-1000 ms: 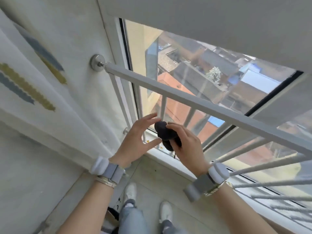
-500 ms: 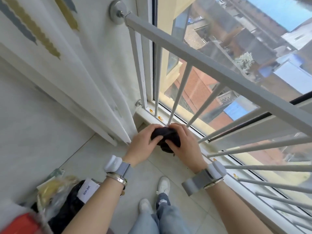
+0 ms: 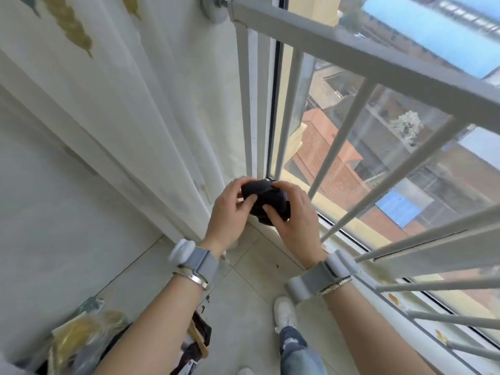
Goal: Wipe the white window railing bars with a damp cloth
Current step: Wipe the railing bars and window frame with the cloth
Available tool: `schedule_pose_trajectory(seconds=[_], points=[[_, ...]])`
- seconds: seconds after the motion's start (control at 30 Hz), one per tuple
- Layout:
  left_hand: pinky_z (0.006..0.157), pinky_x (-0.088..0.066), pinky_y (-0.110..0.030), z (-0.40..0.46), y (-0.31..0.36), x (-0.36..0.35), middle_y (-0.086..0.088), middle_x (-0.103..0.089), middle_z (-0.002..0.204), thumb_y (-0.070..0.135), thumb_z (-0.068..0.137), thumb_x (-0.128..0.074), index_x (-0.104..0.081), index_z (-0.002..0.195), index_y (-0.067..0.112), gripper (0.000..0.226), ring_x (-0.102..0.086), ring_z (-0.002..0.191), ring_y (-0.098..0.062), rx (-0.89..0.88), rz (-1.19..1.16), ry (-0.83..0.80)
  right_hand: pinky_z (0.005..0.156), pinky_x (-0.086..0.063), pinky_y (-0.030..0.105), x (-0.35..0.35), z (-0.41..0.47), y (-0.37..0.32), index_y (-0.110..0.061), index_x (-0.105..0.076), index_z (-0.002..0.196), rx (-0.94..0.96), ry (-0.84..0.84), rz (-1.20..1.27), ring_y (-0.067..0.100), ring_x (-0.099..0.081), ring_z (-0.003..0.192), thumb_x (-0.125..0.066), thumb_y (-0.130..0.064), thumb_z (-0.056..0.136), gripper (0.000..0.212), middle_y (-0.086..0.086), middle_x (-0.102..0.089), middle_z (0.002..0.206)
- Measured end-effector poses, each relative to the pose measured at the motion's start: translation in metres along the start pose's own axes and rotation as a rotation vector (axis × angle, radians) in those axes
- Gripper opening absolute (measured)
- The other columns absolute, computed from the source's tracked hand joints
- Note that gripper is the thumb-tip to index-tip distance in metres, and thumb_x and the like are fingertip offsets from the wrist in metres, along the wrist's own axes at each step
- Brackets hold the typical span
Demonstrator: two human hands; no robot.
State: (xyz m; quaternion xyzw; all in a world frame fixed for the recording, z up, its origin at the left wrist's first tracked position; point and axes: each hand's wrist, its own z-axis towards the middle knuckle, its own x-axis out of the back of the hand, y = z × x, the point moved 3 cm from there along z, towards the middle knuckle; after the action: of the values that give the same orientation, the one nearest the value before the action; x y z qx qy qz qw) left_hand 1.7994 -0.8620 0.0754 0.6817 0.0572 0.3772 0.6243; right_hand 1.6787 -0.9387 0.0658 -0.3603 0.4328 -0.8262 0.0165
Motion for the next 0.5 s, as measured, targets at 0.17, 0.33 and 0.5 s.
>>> schedule_pose_trajectory(seconds=[0.17,0.33,0.5], points=[[0.082,-0.048,-0.015,0.051,-0.043,-0.012,0.003,-0.058,0.112,0.003,0.092,-0.047,-0.053,0.114,0.021,0.029,-0.059,0.101,-0.015,-0.060,-0.057,0.122,0.095,-0.042,0.028,-0.045,0.035,0.047,-0.015,-0.052,0.124,0.190,0.018,0.022,0.024,-0.050,0.116,-0.065,-0.017,0.084,0.042,0.007,-0.048,0.134],[0.091,-0.050,-0.029,0.087,-0.074,-0.026,0.004,-0.061,0.117,0.000,0.092,-0.043,-0.057,0.117,0.023,0.037,-0.059,0.105,-0.015,-0.195,-0.158,0.193,0.074,-0.048,0.025,-0.081,0.056,0.083,-0.017,-0.052,0.119,0.307,0.131,-0.029,0.020,-0.056,0.093,-0.071,-0.006,0.078,0.046,0.010,-0.055,0.116],[0.096,-0.047,-0.039,0.107,-0.100,-0.042,0.000,-0.061,0.119,0.002,0.093,-0.042,-0.057,0.117,0.025,0.036,-0.058,0.111,-0.016,-0.329,-0.286,0.218,0.063,-0.047,0.026,-0.111,0.059,0.105,-0.024,-0.042,0.117,0.365,0.359,-0.040,0.021,-0.056,0.083,-0.069,0.002,0.074,0.057,0.011,-0.054,0.103]])
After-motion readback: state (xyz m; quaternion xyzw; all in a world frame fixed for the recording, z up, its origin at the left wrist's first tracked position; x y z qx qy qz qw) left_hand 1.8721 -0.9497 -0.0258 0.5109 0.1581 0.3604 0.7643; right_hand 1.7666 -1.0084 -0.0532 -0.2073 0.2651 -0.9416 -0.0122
